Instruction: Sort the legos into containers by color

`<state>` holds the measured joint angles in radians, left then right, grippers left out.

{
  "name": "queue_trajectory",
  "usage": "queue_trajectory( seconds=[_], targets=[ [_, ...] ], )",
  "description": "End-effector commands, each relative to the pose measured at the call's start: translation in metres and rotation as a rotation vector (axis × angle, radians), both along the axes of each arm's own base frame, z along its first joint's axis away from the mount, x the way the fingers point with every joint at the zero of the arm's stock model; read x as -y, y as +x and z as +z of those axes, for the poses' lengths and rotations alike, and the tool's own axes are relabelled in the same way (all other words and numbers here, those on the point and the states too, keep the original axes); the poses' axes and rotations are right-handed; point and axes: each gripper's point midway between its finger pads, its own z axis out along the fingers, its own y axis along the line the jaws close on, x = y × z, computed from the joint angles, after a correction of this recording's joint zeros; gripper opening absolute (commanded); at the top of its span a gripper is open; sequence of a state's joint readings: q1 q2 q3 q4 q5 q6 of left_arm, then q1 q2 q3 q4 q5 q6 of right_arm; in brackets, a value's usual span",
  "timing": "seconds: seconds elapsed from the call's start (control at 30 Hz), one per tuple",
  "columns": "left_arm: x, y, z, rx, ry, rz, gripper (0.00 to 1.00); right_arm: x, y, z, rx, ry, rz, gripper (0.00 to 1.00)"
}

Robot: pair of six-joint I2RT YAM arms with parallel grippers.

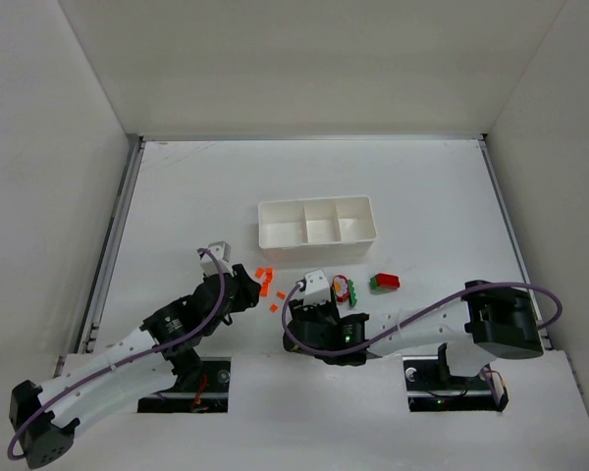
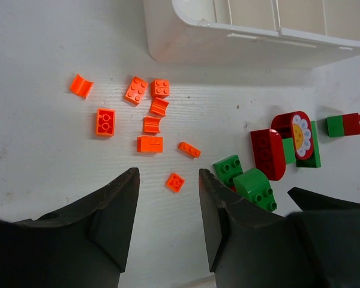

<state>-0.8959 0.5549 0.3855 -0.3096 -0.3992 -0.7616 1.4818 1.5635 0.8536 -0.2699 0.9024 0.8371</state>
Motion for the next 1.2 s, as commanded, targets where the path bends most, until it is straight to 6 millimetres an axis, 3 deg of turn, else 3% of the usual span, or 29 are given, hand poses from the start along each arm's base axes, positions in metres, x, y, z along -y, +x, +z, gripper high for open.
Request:
queue_trajectory(
  seconds=[0.0,0.17,0.43,0.7,0.77,0.87,1.0,1.17],
  targets=[
    [0.003,0.002,0.003,0.014,-0.031,0.006,0.42,-0.007,0.002,0.021,0.031,0.054,-0.025,0.60],
    [0.002,0.002,0.002,0.014,-0.031,0.009,0.42,-0.013,-0.002,0.005,-0.003,0.039,-0.014,0.59],
    [0.001,0.002,0.000,0.008,-0.031,0.013,0.43,-0.023,-0.001,-0.003,-0.020,0.060,0.000,0.52],
    [0.004,0.000,-0.001,0.004,-0.044,0.006,0.44,-0.021,0.002,-0.002,-0.007,0.104,-0.026,0.22],
    [0.010,-0.001,0.002,0.001,-0.064,-0.010,0.50,-0.020,0.004,0.007,-0.001,0.147,-0.036,0.19],
    [0.025,0.002,0.019,0.011,-0.136,-0.040,0.58,-0.008,0.012,0.035,0.009,0.274,-0.065,0.18],
    [0.046,0.009,0.053,0.048,-0.272,-0.071,0.59,0.015,0.026,0.080,-0.006,0.561,-0.071,0.18],
    [0.069,0.017,0.084,0.067,-0.439,-0.072,0.58,0.041,0.037,0.119,-0.049,0.915,0.000,0.18]
  ],
)
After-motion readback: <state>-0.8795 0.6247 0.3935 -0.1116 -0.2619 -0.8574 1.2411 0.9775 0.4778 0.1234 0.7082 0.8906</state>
